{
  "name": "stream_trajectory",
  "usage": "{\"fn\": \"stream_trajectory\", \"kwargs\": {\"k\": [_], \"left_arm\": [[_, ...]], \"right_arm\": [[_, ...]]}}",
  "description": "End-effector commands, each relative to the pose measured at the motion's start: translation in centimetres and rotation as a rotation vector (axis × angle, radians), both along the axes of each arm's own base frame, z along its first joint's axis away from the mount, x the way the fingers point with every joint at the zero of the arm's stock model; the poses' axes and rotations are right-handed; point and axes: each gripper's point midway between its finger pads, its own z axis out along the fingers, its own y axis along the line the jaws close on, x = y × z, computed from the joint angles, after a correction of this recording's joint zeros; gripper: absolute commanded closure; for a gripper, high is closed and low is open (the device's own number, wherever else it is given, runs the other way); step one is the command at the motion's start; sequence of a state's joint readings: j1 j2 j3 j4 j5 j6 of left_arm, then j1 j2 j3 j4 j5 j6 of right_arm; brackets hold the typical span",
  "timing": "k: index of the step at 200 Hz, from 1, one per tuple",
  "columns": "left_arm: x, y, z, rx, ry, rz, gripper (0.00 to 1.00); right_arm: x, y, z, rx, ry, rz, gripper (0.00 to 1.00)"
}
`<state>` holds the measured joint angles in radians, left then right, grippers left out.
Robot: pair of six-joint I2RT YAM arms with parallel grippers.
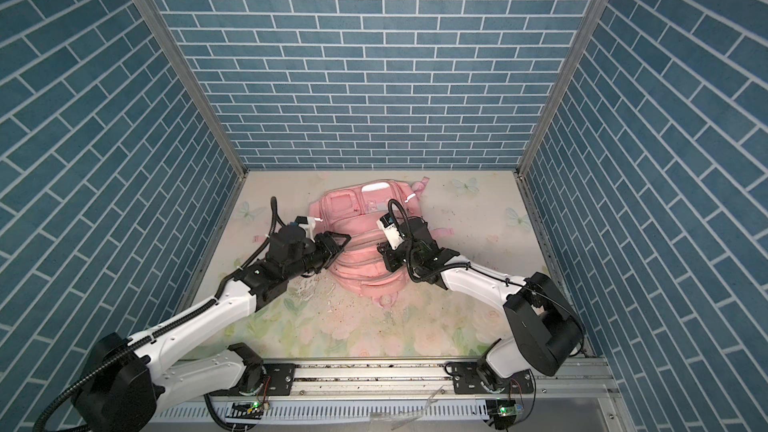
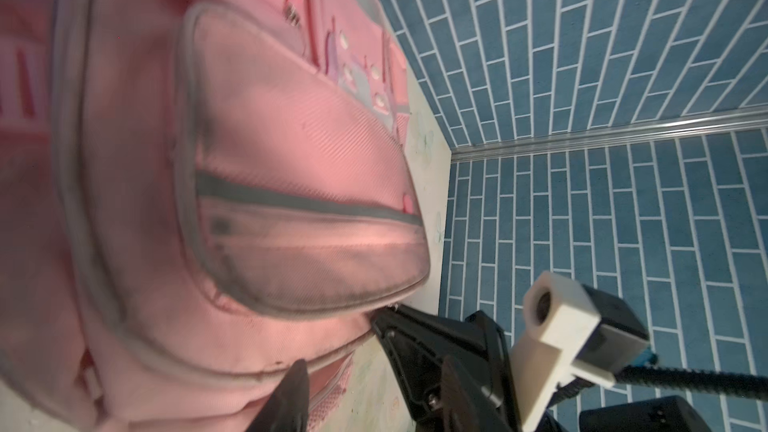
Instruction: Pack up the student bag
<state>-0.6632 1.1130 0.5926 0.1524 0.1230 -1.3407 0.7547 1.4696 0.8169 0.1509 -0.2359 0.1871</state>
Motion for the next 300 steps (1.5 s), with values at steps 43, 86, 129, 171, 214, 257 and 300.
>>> {"fn": "stream_trajectory", "kwargs": {"k": [43, 86, 129, 171, 214, 257, 300], "left_arm": [[1.9, -0.9, 0.5, -0.152, -0.006, 0.202, 0.47], [2.7, -2.0, -1.6, -0.148, 0.02, 0.198, 0.48], [3.1, -1.4, -2.4, -0.121, 0.012, 0.202, 0.69], [3.5, 0.8, -2.2, -0.057, -0.026, 0.133, 1.0], [3.4, 3.8, -2.1, 0.017, -0.036, 0.085, 1.0], [4.1, 5.5, -2.3, 0.061, -0.026, 0.041, 1.0], [7.9, 5.7, -1.5, 0.164, -0.04, -0.057, 1.0]], "right_arm": [[-0.6, 0.1, 0.3, 0.021, -0.009, -0.007, 1.0], [-0.8, 0.2, 0.4, 0.012, -0.019, -0.011, 1.0], [-0.7, -0.2, 0.4, 0.003, -0.029, -0.03, 1.0], [0.1, -1.6, 0.5, -0.048, -0.052, -0.09, 1.0], [1.8, -4.0, 0.3, -0.074, -0.041, -0.161, 1.0], [2.1, -3.7, 0.6, -0.104, -0.046, -0.113, 1.0], [-0.6, 0.3, 1.2, -0.053, -0.037, 0.006, 1.0]]}}
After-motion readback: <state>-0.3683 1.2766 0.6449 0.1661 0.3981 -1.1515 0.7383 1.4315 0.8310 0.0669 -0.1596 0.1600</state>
